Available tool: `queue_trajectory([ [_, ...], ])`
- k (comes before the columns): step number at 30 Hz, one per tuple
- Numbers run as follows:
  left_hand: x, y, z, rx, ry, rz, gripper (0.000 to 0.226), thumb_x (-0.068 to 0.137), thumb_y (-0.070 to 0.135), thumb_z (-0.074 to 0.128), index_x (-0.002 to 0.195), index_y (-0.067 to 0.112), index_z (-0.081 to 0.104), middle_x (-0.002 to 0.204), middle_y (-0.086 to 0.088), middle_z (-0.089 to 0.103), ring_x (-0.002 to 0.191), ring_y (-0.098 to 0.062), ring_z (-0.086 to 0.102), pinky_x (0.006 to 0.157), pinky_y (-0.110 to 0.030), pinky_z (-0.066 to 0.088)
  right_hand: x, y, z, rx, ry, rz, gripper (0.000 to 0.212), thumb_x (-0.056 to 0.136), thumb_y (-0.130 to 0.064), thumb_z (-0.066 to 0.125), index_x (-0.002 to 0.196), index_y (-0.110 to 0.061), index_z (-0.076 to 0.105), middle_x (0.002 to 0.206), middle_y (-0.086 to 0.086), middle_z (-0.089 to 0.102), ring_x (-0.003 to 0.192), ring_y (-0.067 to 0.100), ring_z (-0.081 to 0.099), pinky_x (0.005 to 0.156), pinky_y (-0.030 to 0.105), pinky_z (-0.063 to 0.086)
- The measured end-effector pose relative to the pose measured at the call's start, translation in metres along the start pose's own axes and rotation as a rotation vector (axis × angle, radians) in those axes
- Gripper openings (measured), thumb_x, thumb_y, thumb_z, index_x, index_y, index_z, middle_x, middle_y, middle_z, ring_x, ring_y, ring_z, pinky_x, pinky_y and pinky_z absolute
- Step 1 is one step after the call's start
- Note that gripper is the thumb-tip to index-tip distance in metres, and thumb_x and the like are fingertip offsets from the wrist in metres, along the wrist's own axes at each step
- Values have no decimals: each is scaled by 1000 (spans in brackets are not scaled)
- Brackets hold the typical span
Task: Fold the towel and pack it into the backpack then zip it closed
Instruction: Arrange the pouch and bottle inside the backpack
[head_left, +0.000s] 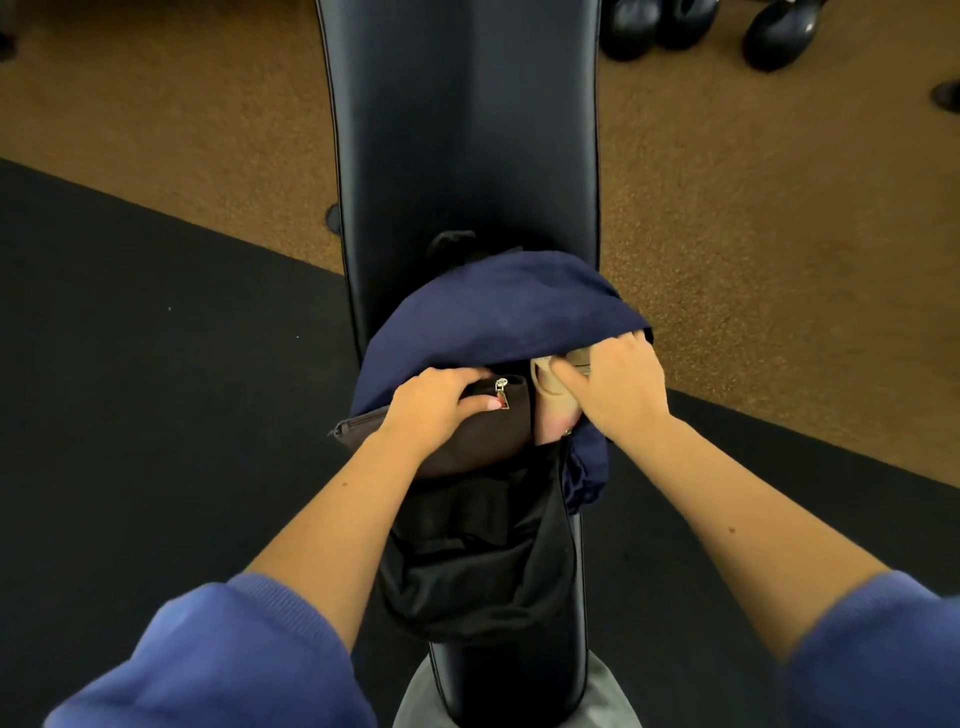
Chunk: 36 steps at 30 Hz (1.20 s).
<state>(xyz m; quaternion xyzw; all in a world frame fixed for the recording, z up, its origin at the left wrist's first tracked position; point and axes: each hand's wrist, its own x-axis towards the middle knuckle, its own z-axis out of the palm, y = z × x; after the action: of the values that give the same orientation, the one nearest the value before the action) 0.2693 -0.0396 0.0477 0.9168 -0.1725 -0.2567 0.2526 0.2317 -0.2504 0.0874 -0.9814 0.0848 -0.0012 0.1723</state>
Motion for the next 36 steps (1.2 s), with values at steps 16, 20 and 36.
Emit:
queue_trajectory([
  [16, -2, 12, 8, 464, -8, 50, 32, 103, 39, 43, 128, 27, 59, 114, -4, 71, 107, -29, 64, 76, -35, 45, -8, 5, -30, -196, -220, -181, 55, 86, -58, 56, 81, -4, 64, 80, 16, 66, 79, 34, 61, 60, 35, 33],
  [20, 1, 27, 25, 528, -71, 231, 24, 101, 34, 44, 115, 25, 62, 107, -2, 71, 101, -25, 66, 69, -33, 42, 19, 17, -30, -97, -190, -148, 36, 90, -38, 59, 99, -4, 68, 97, 19, 68, 93, 38, 62, 75, 43, 49],
  [36, 5, 32, 8, 309, -90, 59, 51, 93, 44, 60, 141, 29, 50, 137, 0, 60, 124, -23, 56, 94, -38, 48, -3, -8, -19, 33, -26, -55, 31, 86, -20, 67, 110, 0, 66, 112, 26, 63, 103, 43, 55, 87, 44, 43],
])
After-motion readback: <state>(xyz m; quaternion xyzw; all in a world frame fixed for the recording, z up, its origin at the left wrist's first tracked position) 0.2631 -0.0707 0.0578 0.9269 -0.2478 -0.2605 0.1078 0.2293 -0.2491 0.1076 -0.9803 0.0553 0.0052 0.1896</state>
